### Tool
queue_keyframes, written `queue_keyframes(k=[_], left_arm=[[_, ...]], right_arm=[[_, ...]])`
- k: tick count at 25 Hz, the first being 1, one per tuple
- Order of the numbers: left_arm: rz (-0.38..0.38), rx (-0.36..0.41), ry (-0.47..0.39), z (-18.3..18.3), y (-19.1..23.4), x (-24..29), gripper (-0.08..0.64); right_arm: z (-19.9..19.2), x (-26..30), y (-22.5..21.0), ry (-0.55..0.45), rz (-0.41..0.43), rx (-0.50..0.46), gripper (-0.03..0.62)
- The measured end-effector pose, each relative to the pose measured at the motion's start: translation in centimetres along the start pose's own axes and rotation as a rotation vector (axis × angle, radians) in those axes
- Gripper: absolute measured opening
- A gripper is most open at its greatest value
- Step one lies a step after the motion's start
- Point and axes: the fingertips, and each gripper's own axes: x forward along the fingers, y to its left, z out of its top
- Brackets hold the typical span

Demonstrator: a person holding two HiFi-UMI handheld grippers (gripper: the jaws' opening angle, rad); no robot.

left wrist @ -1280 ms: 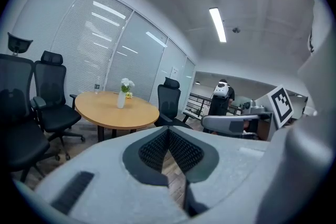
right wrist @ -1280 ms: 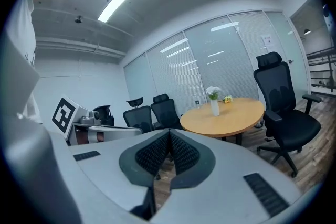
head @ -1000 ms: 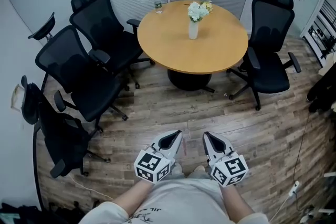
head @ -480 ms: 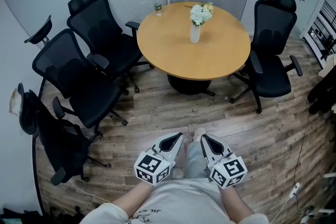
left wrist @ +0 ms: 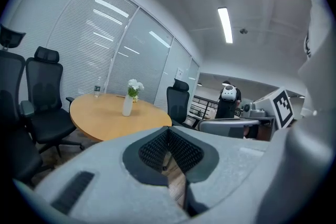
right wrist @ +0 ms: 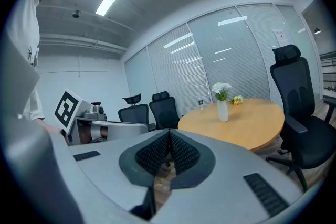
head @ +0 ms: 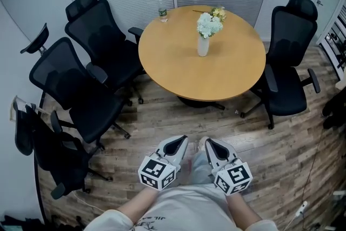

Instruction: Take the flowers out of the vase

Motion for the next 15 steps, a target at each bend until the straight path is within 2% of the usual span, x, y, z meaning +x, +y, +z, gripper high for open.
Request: queue_keyframes(k=[10,15], left_arm=[[0.026,-0.003,-0.018,7.1,5.9,13.9,0.009],[0.028,0.004,-0.036,10.0,7.7,20.4,0.009]], right_arm=[[7.1,8.6,-12.6,0.004,0.019,-0.023,0.006],[9.4,11.8,-18.7,0.007,0.024,-0.032,0.006]])
